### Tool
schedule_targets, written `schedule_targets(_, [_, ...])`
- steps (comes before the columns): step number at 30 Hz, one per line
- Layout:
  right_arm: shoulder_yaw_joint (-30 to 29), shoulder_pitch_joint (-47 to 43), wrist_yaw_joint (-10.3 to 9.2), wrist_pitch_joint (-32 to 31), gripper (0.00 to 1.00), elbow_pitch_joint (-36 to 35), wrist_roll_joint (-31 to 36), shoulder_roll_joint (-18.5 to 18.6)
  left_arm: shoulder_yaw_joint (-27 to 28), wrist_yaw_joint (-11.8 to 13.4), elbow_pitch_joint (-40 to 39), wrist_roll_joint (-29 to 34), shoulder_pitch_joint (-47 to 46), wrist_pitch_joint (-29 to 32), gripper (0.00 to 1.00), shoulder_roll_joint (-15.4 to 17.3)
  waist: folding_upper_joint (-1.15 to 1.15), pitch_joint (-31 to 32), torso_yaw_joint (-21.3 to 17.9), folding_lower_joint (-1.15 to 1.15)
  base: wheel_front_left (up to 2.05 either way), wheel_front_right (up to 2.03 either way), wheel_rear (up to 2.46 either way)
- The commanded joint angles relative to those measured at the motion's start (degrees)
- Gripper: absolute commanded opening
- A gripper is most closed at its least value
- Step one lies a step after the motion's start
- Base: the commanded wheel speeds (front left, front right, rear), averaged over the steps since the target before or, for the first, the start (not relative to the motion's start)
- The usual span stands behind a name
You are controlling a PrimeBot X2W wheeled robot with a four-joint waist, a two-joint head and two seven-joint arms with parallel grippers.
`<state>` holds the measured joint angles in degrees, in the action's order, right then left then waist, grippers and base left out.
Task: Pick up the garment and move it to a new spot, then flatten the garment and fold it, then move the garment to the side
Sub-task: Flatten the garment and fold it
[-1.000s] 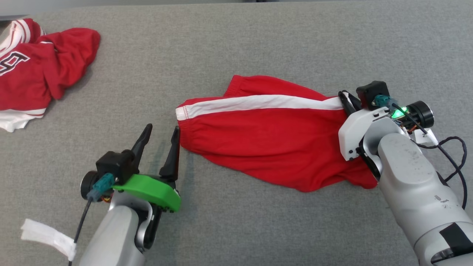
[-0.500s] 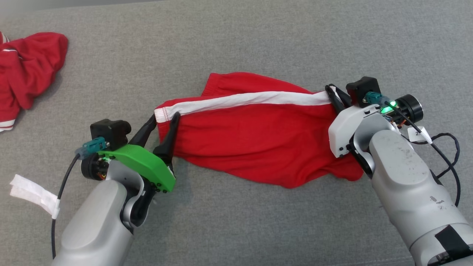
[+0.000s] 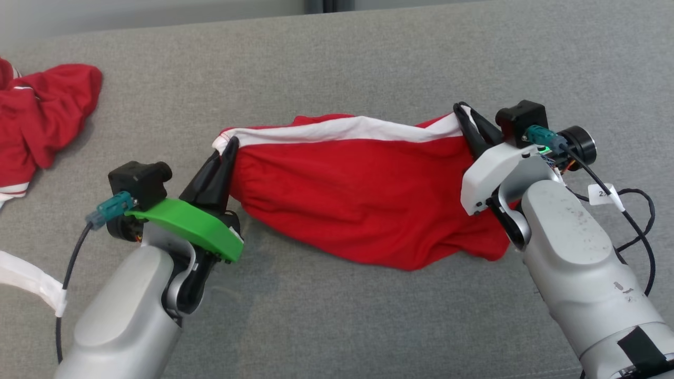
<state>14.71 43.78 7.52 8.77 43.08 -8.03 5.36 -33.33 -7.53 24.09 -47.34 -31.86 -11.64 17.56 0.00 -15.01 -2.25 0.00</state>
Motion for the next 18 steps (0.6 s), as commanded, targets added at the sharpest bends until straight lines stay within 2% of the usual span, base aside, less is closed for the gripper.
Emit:
schedule_targets(1, [0.25, -0.96, -0.06, 0.47, 0.0, -1.49, -0.94, 0.56, 0.29, 0.07, -1.16, -0.19, -1.12, -0.88, 0.0, 1.13, 0.0, 2.44, -0.47, 0.0, 0.0, 0.0, 0.0])
schedule_targets(10, [0.79, -3.16, -0.06, -2.5, 0.0, -16.11, -4.37, 4.42, 2.85, 0.57, -11.38, 3.3, -0.17, -2.9, 0.0, 6.8, 0.0, 10.75, -1.96, 0.0, 0.0, 0.0, 0.0])
schedule_targets(18, [-2.78, -8.12, -0.06, -8.5, 0.0, -36.15, -7.66, 7.02, 4.81, 3.32, -25.27, 4.27, 0.68, 0.13, 0.0, 12.33, 0.0, 17.0, -3.85, 0.0, 0.0, 0.0, 0.0])
